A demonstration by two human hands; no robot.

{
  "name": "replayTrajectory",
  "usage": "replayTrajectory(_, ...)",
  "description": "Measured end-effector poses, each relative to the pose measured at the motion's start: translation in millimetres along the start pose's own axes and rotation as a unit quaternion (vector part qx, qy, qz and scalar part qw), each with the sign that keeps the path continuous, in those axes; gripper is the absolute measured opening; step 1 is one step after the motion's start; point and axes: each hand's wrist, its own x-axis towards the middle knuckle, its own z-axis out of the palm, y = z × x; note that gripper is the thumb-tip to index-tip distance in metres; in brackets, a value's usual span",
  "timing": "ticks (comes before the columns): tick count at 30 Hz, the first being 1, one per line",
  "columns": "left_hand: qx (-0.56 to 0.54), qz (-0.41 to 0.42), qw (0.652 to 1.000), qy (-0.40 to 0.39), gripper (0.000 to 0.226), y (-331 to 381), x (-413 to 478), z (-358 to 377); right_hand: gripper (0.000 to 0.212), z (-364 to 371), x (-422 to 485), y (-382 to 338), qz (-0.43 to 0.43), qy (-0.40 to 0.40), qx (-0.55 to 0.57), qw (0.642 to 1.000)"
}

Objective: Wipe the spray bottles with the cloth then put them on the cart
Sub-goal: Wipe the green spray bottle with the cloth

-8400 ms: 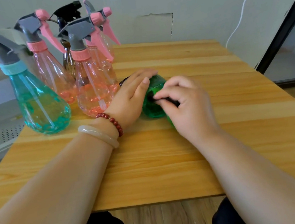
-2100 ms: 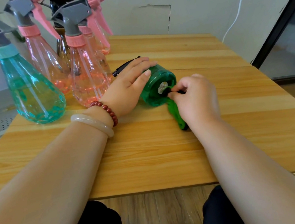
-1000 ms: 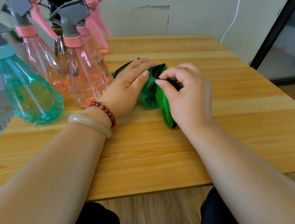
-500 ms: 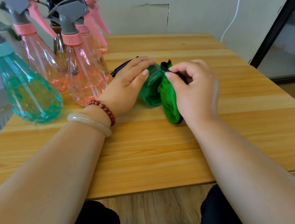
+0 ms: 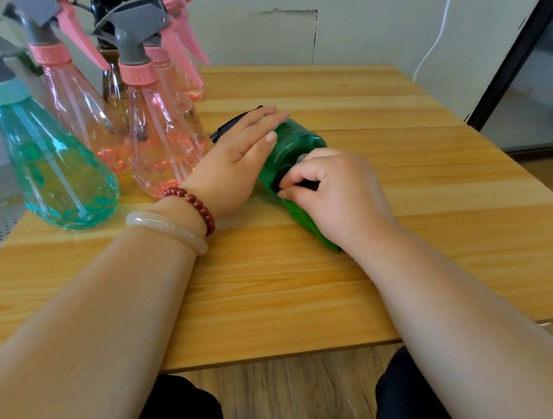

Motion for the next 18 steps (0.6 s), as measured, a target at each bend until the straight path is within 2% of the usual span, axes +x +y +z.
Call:
replayTrajectory(5,0.001,0.002,1.0,0.002,0.038,0,1,0,0.006,-1,0,-7,0.008,0.08,0.039,0.996)
replayTrajectory(7,0.001,0.0,1.0,0.002,0.039,0,1,0,0.005,-1,0,-9,0.003,0.046,0.031,0.998)
replayTrajectory(11,0.004,-0.003,1.0,0.002,0.039,2,0,0,0.006,-7,2,-6,0.013,-0.072,-0.038,0.997)
replayTrajectory(12,0.002,-0.002,1.0,0.003,0.039,2,0,0,0.006,-8,2,-5,0.022,-0.071,-0.048,0.996)
replayTrajectory(15,0.0,0.0,1.0,0.005,0.039,2,-1,0,0.006,-11,2,-7,0.049,-0.003,-0.018,0.999)
replayTrajectory(16,0.0,0.001,1.0,0.004,0.039,1,-1,0,0.006,-12,3,-8,0.06,0.0,-0.012,0.998)
replayTrajectory(18,0.003,0.002,1.0,0.003,0.039,1,-1,0,0.006,-12,3,-10,0.09,-0.048,-0.04,0.994)
